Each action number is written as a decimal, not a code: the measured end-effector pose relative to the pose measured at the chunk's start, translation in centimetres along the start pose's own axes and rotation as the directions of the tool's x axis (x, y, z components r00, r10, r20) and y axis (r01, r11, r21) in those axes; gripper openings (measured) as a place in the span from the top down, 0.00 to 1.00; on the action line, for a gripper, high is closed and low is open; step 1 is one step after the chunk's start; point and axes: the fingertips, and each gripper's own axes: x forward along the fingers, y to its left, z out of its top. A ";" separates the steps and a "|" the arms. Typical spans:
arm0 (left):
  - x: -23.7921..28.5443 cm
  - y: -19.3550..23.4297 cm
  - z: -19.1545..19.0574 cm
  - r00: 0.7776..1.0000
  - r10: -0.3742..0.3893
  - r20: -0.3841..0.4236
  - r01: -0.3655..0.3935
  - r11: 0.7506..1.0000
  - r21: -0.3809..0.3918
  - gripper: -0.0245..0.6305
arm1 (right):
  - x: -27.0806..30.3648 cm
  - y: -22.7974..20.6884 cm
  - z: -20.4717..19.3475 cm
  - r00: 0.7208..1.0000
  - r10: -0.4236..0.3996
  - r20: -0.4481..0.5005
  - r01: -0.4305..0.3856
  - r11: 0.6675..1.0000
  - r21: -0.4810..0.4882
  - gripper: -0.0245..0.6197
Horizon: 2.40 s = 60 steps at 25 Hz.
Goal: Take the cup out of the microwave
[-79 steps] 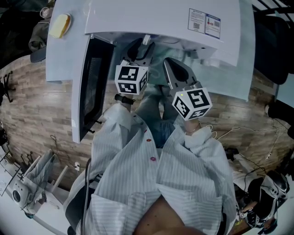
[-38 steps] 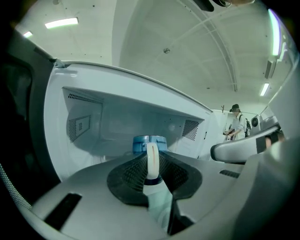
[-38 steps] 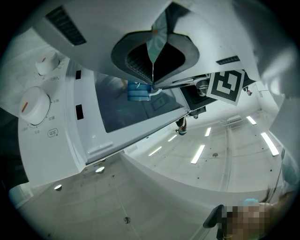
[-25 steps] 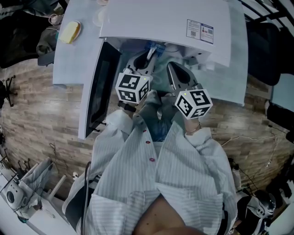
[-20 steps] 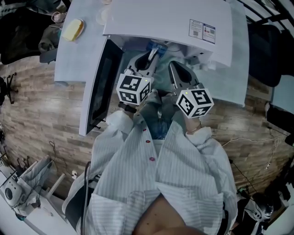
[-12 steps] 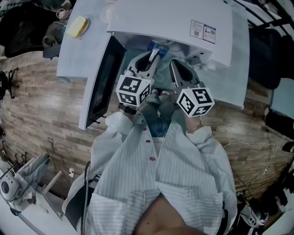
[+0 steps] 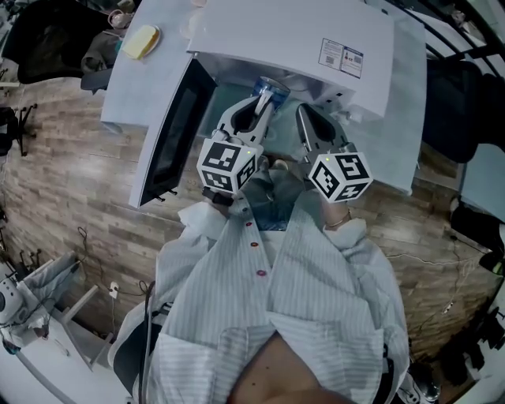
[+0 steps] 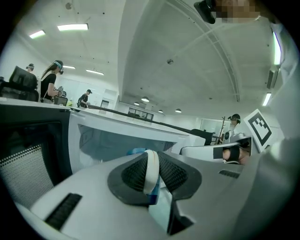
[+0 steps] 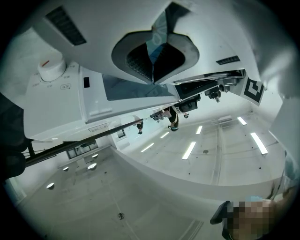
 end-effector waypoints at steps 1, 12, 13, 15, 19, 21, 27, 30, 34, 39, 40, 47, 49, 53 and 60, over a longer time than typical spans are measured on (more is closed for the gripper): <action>-0.3 -0.2 0.2 1.000 0.006 0.002 -0.006 1.000 -0.005 0.85 | -0.3 -0.1 0.2 1.000 0.003 -0.002 -0.003 1.000 -0.001 0.91; -1.9 -3.4 3.5 0.999 -0.011 0.053 0.012 1.000 -0.025 0.85 | -1.3 0.0 2.5 0.998 0.055 0.015 -0.055 0.998 -0.006 0.91; -2.0 -3.6 3.9 0.998 -0.013 0.060 0.015 1.000 -0.024 0.85 | -1.3 0.2 2.8 0.998 0.063 0.020 -0.063 0.998 -0.009 0.91; -2.2 -4.0 4.8 0.997 -0.021 0.075 0.023 0.999 -0.024 0.85 | -1.4 0.6 3.5 0.996 0.079 0.031 -0.078 0.997 -0.013 0.91; -2.6 -4.5 6.3 0.994 -0.037 0.102 0.039 0.999 -0.018 0.85 | -1.5 0.9 4.8 0.993 0.102 0.052 -0.101 0.995 -0.020 0.91; -2.8 -4.7 6.7 0.993 -0.040 0.110 0.042 0.999 -0.013 0.85 | -1.6 0.9 5.2 0.993 0.107 0.056 -0.106 0.994 -0.032 0.91; -2.8 -5.1 7.1 0.992 -0.042 0.120 0.044 0.999 -0.017 0.85 | -1.8 0.6 6.1 0.991 0.112 0.066 -0.109 0.993 -0.052 0.91; -2.6 -5.2 7.2 0.991 -0.042 0.127 0.044 0.999 -0.018 0.85 | -1.7 0.3 6.4 0.991 0.114 0.073 -0.110 0.992 -0.058 0.91; -2.4 -5.3 7.5 0.990 -0.044 0.135 0.046 0.999 -0.017 0.85 | -1.6 0.4 6.8 0.989 0.127 0.074 -0.123 0.990 -0.065 0.91; -2.3 -5.2 7.8 0.989 -0.042 0.142 0.045 0.999 -0.016 0.85 | -1.4 0.5 6.9 0.989 0.138 0.062 -0.132 0.988 -0.085 0.91; -2.2 -5.2 7.9 0.989 -0.042 0.144 0.044 0.999 -0.015 0.85 | -1.3 0.4 6.9 0.989 0.139 0.060 -0.133 0.987 -0.086 0.91; -2.0 -4.9 8.1 0.989 -0.039 0.143 0.042 0.999 -0.019 0.85 | -0.7 0.5 7.0 0.988 0.150 0.049 -0.145 0.986 -0.083 0.91; -2.0 -4.8 8.2 0.989 -0.041 0.142 0.044 0.999 -0.020 0.85 | -0.6 0.6 7.0 0.987 0.153 0.047 -0.149 0.985 -0.083 0.91; -2.0 -4.7 8.2 0.989 -0.043 0.140 0.046 0.999 -0.019 0.85 | -0.6 0.8 6.9 0.987 0.159 0.040 -0.155 0.984 -0.083 0.91; -2.1 -4.6 8.4 0.989 -0.044 0.138 0.046 0.999 -0.016 0.85 | -0.4 1.0 6.7 0.986 0.161 0.033 -0.158 0.984 -0.081 0.91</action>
